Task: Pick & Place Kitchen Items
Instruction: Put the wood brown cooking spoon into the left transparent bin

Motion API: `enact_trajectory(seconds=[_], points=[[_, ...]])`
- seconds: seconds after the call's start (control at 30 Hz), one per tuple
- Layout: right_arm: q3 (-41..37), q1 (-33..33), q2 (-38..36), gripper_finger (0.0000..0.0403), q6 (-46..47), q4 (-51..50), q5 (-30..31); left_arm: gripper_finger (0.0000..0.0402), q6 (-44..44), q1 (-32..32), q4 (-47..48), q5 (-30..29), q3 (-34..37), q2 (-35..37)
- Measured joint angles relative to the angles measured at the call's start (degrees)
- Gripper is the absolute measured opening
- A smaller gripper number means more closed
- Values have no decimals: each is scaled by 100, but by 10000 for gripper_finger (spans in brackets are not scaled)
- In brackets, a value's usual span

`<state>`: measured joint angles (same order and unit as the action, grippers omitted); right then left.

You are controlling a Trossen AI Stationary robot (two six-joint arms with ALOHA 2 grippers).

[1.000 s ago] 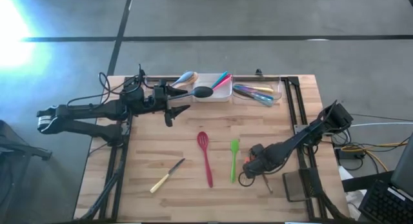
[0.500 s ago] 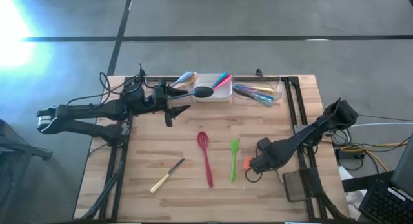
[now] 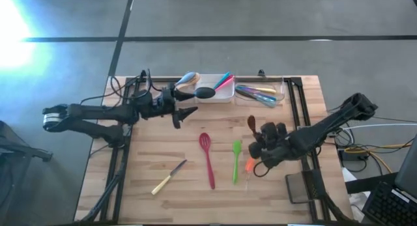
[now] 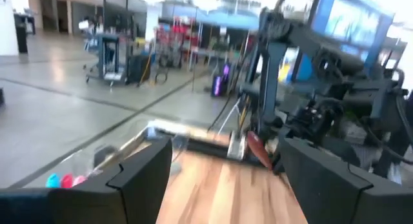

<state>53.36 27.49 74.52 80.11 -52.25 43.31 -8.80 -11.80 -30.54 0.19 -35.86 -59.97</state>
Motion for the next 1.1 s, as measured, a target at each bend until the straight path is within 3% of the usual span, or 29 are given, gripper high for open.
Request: enact_trajectory(seconds=[0.13, 0.27, 0.47, 0.67, 0.93, 1.1], points=[[0, 0, -326, 14, -971, 699, 1147, 296, -302, -1, -1043, 15, 126, -563], [0, -7, -565, 14, -2067, 1557, 1688, 296, -542, -1, -1807, 24, 68, -1174], [0, -31, -616, 14, -3559, 2715, 1644, 296, -673, -1, -2133, 380, -535, -1986], [4, -28, -630, 14, -4383, 3491, 1599, 296, -768, 3, -2123, 1293, -1172, -2646], [81, -67, -640, 13, -5705, 4699, 1305, 296, -894, 76, -2116, 1950, -1612, -3421], [87, -206, -640, 13, -6058, 5027, 1034, 296, -930, 158, -2130, 2673, -2046, -3788]])
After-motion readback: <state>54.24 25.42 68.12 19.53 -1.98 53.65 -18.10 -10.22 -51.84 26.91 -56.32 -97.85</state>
